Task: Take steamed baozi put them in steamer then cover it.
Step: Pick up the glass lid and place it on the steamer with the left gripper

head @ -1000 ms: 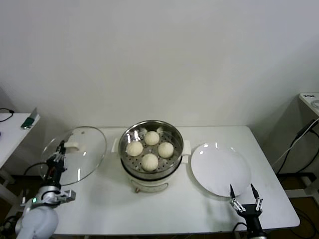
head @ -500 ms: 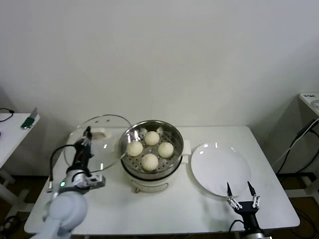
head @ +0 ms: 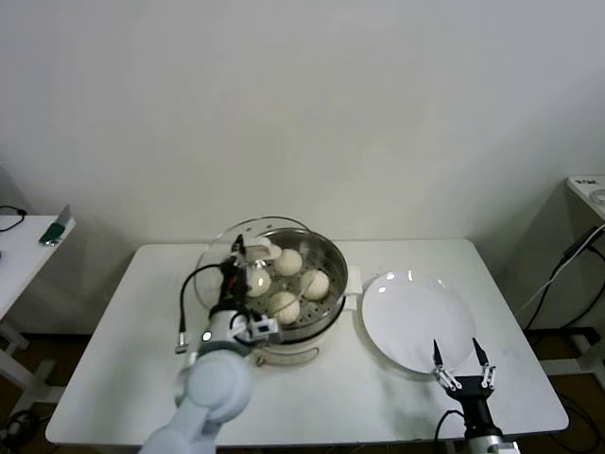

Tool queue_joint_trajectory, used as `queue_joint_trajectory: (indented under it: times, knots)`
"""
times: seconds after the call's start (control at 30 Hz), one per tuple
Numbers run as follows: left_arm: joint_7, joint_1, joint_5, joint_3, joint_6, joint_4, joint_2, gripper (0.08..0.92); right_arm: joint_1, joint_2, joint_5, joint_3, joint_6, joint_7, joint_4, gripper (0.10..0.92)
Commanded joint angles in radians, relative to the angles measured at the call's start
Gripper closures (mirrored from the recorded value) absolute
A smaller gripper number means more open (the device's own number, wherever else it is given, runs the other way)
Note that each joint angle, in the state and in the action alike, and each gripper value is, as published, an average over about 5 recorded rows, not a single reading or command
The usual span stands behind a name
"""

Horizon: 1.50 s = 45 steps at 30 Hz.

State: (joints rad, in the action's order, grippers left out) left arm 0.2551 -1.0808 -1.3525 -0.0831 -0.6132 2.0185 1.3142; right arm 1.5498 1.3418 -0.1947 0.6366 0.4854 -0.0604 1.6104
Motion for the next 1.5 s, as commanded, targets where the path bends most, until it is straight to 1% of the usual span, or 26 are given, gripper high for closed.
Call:
queue_joint_trajectory:
  times: [0.03,0.13,0.37,0.77,1.27,1.5]
  knots:
    - [0.005,0.051,-0.17,0.132,-0.027,-0.124,0.168,0.861,-0.002,0.002,-0.019,0.0,0.017,0.008,0.002,0.203]
    - [-0.009,0.046,-0.176,0.13,-0.021,-0.154,0.176,0.861,-0.001,0.002,-0.026,0.004,0.024,0.012,0.005,0.203]
    - [-0.041,0.051,-0.174,0.114,-0.01,-0.201,0.171,0.861,0.0,0.0,-0.036,0.012,0.036,0.018,0.006,0.203]
    - [-0.084,0.055,-0.179,0.096,0.004,-0.254,0.16,0.861,0.001,0.001,-0.041,0.023,0.046,0.026,0.004,0.203]
    - [-0.092,0.048,-0.174,0.084,0.006,-0.255,0.146,0.861,0.0,0.011,-0.036,0.024,0.049,0.026,0.004,0.203]
    - [-0.088,0.04,-0.116,0.092,0.007,-0.209,0.14,0.857,0.002,0.012,-0.035,0.022,0.037,0.02,0.013,0.203]
